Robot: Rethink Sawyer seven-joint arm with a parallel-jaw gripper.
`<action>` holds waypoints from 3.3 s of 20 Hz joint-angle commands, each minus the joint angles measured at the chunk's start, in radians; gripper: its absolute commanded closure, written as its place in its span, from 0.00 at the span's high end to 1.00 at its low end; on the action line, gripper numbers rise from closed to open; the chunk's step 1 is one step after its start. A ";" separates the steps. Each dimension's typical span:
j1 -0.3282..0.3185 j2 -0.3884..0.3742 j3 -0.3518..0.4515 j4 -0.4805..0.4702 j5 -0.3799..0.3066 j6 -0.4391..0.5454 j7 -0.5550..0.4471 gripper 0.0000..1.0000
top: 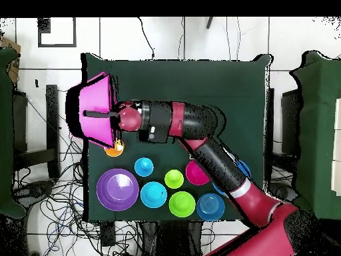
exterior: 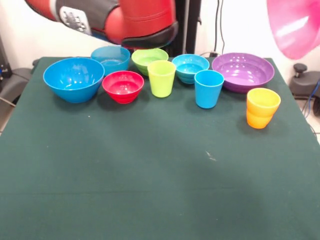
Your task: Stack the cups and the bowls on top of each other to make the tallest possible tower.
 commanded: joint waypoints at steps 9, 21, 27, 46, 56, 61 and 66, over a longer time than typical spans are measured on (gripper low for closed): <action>-0.008 -0.014 -0.180 -0.099 -0.016 0.324 -0.227 1.00; -0.013 -0.199 -0.268 -0.281 -0.200 0.604 -0.317 1.00; -0.005 -0.166 -0.238 -0.264 -0.212 0.541 -0.277 1.00; 0.040 -0.079 -0.159 -0.190 -0.173 0.350 -0.176 1.00; 0.083 0.088 0.007 -0.039 0.067 0.261 -0.038 1.00; 0.081 0.108 0.012 -0.023 0.088 0.274 -0.067 1.00; 0.069 0.123 -0.011 -0.043 0.091 0.349 -0.107 1.00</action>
